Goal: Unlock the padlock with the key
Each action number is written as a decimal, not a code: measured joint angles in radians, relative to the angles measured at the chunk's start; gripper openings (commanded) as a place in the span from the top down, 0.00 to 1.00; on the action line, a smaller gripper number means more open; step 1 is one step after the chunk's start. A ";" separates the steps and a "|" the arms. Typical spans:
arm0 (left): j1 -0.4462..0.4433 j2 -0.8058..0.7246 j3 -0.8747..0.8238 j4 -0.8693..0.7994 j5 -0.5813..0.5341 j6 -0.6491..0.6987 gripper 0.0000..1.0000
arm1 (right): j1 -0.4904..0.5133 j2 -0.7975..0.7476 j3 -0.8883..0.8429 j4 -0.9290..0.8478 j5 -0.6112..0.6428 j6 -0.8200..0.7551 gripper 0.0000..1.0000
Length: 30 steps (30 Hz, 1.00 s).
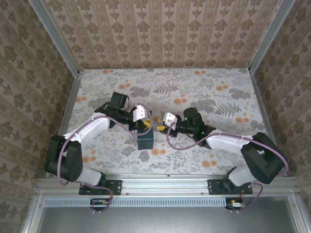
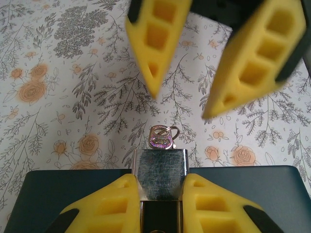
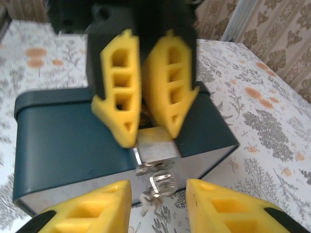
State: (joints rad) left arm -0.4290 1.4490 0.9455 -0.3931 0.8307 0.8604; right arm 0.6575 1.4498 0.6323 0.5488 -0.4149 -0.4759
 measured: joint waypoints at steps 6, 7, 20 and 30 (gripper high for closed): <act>0.012 0.005 0.004 -0.009 0.011 0.000 0.94 | 0.024 0.006 -0.032 0.033 0.103 -0.130 0.61; 0.012 0.005 0.004 -0.011 0.012 0.000 0.94 | 0.027 0.006 -0.034 0.038 0.118 -0.143 0.61; 0.012 0.005 0.005 -0.011 0.012 0.000 0.94 | 0.055 0.076 -0.036 0.101 0.206 -0.244 0.66; 0.012 0.009 0.009 -0.015 0.015 0.000 0.94 | 0.061 0.124 -0.023 0.159 0.229 -0.247 0.68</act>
State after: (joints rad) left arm -0.4171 1.4582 0.9546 -0.4080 0.8459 0.8604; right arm 0.7185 1.5734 0.6090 0.7074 -0.1856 -0.7231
